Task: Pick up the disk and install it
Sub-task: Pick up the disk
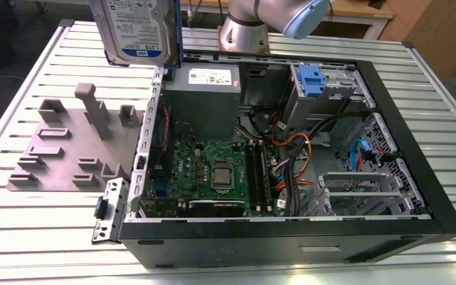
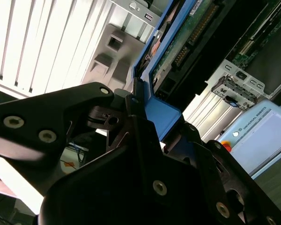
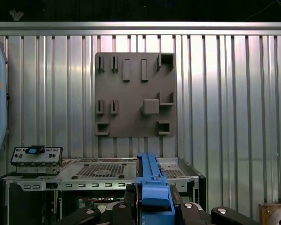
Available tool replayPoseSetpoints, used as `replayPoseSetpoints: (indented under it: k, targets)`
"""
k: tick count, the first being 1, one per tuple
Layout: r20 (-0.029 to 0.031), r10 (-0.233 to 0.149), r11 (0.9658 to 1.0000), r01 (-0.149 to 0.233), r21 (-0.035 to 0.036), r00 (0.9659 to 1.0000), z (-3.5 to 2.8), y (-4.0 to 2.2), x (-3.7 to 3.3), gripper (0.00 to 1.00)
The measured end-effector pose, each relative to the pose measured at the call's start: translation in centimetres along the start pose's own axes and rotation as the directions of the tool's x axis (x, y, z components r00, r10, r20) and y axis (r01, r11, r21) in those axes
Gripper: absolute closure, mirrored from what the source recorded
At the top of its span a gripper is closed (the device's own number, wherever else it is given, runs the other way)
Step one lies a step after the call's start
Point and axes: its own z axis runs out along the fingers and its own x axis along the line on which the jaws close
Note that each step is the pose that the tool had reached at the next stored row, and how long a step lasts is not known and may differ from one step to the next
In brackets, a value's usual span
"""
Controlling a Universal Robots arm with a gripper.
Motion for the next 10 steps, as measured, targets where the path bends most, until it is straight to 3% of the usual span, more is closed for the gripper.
replayPoseSetpoints:
  k: [10]
  targets:
    - [0.0,0.0,1.0,0.0,0.0,1.0,0.0,-0.06,0.0,0.63]
